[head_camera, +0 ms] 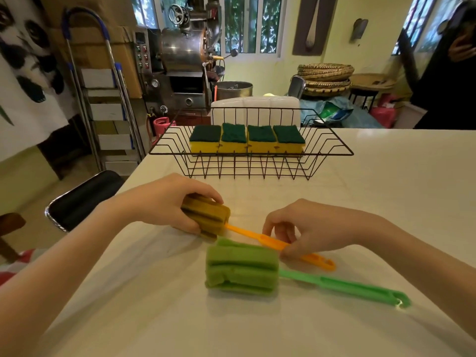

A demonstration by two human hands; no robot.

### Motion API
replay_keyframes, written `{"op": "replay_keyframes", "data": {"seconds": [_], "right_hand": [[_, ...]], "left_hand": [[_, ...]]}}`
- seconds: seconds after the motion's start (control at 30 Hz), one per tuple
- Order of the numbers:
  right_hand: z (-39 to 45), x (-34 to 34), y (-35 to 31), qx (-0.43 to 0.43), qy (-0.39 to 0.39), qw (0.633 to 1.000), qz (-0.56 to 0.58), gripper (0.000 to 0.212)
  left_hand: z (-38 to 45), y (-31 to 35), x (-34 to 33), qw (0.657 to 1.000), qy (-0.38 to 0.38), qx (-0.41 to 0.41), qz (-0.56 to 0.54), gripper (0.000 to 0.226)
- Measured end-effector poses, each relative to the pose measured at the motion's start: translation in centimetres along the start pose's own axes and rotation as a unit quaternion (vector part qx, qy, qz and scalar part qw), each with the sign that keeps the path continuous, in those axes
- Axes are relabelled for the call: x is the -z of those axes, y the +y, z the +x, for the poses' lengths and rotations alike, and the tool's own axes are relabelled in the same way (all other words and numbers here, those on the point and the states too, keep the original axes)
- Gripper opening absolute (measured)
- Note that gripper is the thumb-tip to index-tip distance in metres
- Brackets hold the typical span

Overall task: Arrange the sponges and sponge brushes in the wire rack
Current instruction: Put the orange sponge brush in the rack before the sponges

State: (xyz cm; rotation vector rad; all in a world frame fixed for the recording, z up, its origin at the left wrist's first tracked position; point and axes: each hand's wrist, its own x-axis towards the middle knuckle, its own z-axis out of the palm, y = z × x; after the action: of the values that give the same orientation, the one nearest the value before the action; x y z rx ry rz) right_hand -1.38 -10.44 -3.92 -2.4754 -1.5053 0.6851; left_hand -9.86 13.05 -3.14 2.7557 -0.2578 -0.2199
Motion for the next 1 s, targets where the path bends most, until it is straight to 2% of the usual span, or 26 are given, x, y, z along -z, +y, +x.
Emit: {"op": "replay_keyframes", "data": {"seconds": [0.13, 0.67, 0.87, 1.0], "right_hand": [[0.1, 1.4, 0.3, 0.004, 0.015, 1.0, -0.015, 0.029], [2.2, 11.0, 3.0, 0.017, 0.206, 0.977, -0.05, 0.028], [5.7, 12.3, 5.2, 0.029, 0.234, 0.97, -0.063, 0.022], [8.4, 12.4, 6.4, 0.021, 0.217, 0.973, -0.071, 0.015]], "left_hand": [[0.5, 0.1, 1.0, 0.999, 0.024, -0.002, 0.023, 0.05], [3.9, 0.0, 8.3, 0.974, 0.222, -0.051, -0.001, 0.053], [6.6, -2.3, 9.1, 0.971, 0.239, -0.012, -0.027, 0.048], [8.8, -4.1, 8.8, 0.974, 0.225, 0.025, -0.018, 0.037]]}}
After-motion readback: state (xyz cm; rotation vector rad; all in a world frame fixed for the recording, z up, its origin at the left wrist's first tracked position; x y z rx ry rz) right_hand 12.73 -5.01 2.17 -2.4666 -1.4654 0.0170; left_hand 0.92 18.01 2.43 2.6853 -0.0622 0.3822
